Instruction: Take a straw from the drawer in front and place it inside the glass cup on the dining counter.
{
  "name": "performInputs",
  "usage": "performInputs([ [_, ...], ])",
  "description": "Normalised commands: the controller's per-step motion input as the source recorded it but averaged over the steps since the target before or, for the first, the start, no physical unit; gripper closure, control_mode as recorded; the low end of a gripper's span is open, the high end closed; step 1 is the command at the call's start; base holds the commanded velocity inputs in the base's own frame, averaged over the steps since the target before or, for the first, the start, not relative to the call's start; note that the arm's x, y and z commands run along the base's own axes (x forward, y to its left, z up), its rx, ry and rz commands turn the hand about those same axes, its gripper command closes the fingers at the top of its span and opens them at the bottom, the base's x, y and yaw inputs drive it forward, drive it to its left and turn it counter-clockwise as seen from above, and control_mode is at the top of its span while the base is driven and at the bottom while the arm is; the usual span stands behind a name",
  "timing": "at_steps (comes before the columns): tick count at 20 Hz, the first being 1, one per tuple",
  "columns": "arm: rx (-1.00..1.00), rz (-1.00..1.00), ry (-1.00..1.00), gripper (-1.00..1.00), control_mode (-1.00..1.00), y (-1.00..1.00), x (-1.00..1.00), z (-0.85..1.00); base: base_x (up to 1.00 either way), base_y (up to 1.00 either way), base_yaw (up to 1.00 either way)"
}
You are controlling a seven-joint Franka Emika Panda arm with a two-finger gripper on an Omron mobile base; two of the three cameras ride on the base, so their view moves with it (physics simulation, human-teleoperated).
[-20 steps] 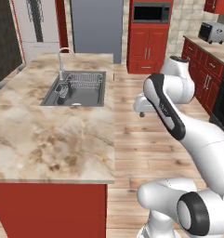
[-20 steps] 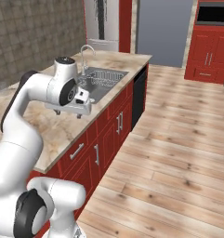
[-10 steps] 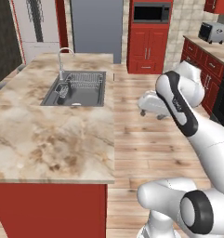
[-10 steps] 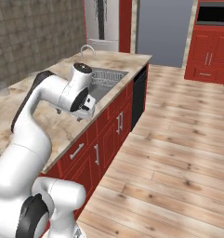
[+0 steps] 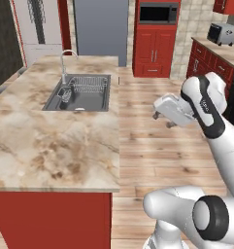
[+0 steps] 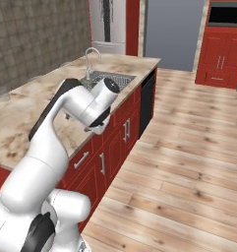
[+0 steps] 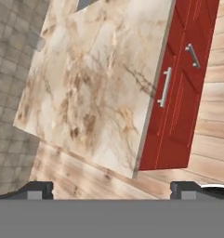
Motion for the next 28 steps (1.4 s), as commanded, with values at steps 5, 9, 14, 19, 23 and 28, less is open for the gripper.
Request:
performInputs([
  [5, 0.25, 0.0, -0.01, -1.0, -1.0, -0.17, 0.05, -0.22, 0.0, 0.0, 0.0],
  [9, 0.17, 0.0, -0.07, -1.0, -1.0, -0.06, 0.02, -0.38, 0.0, 0.0, 0.0],
  [14, 0.16, 0.0, -0.05, -1.0, -1.0, -0.03, 0.02, -0.31, 0.0, 0.0, 0.0],
  [19, 0.14, 0.0, 0.0, -1.0, -1.0, 0.0, 0.01, -0.29, 0.0, 0.0, 0.0],
  [23, 0.09, 0.0, 0.0, -1.0, -1.0, 0.0, 0.0, -0.34, 0.0, 0.0, 0.0],
  [28, 0.07, 0.0, 0.0, -1.0, -1.0, 0.0, 0.0, -0.33, 0.0, 0.0, 0.0],
])
